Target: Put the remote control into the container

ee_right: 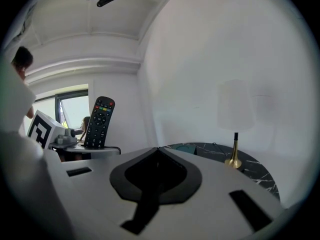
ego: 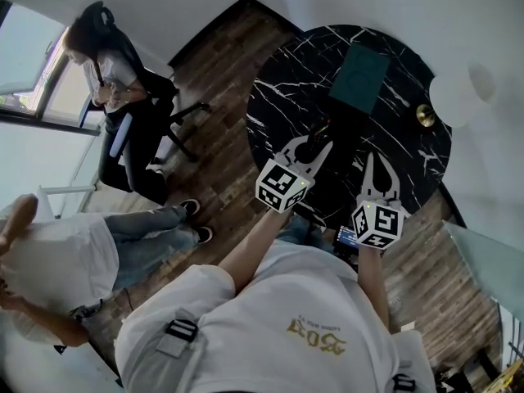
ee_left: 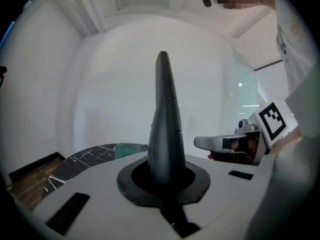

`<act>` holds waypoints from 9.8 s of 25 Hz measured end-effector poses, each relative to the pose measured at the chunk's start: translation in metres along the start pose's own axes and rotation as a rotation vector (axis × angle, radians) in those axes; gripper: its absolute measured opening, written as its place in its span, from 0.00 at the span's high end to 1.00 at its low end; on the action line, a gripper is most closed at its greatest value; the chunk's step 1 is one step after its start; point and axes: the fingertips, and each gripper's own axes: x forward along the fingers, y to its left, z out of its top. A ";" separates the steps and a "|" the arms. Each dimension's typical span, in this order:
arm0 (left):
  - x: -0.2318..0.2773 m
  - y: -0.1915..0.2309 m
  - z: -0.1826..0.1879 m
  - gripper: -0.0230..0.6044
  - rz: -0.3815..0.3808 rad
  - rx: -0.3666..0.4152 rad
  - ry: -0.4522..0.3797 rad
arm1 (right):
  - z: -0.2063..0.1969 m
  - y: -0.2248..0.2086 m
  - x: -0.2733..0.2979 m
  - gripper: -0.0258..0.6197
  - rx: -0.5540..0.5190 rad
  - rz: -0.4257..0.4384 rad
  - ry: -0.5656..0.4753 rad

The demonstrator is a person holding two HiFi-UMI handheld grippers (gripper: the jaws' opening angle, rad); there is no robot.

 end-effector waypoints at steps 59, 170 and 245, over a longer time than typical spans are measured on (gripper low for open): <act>0.056 0.026 -0.179 0.94 -0.099 -0.312 0.580 | -0.101 -0.015 0.062 0.94 -0.046 0.000 0.258; 0.068 -0.028 -0.168 0.77 -0.750 -1.496 0.928 | -0.114 -0.017 0.062 0.94 0.051 -0.004 0.291; 0.043 0.008 -0.078 0.95 -0.302 -0.073 0.038 | -0.107 -0.002 0.021 0.94 0.030 0.033 0.260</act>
